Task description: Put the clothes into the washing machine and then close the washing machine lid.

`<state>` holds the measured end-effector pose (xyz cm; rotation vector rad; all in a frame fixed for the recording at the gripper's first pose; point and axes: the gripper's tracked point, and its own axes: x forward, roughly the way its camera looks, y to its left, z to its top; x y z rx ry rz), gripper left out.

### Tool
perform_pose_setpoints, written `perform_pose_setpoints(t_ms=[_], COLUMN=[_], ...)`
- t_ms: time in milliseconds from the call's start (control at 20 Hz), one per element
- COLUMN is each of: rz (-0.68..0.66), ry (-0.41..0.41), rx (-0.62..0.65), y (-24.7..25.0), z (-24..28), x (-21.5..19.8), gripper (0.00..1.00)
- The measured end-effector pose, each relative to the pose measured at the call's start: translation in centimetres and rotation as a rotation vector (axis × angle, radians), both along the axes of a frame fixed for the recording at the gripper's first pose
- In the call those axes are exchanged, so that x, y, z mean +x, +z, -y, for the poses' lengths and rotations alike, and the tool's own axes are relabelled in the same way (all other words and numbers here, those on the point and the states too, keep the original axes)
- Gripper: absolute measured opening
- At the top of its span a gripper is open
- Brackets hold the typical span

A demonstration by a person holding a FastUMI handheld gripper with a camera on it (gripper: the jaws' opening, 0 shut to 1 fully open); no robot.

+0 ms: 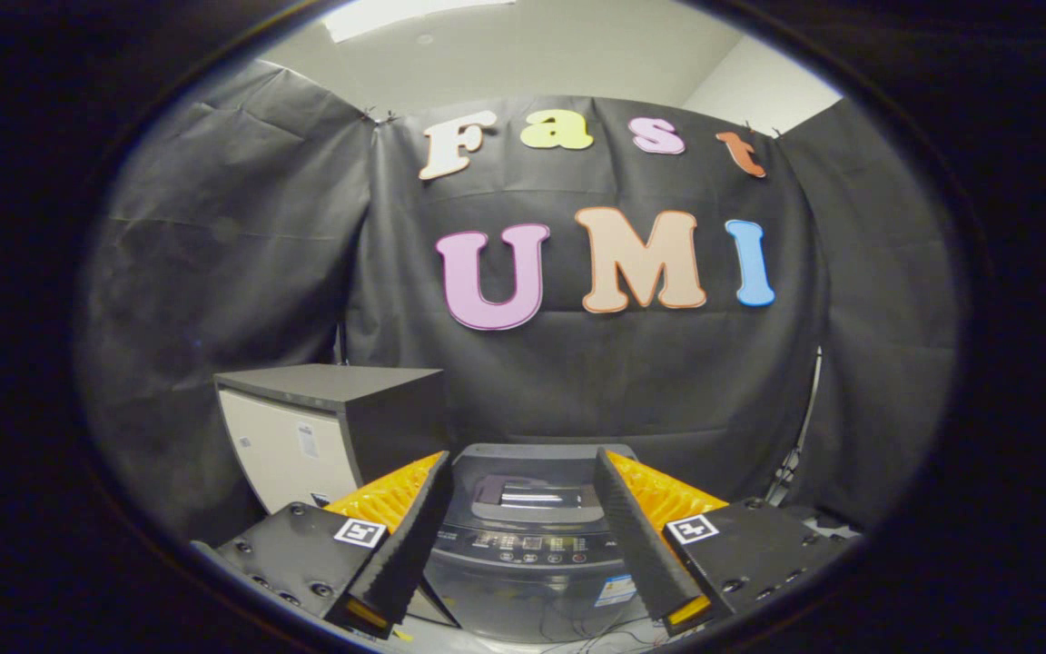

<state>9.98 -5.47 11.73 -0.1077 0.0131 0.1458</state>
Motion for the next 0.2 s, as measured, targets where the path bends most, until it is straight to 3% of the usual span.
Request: perform_pose_setpoints(t_ms=[200], rz=[0.011], ry=[0.003], rx=[0.039], y=[0.03], z=[0.68], x=[0.04], gripper=[0.96])
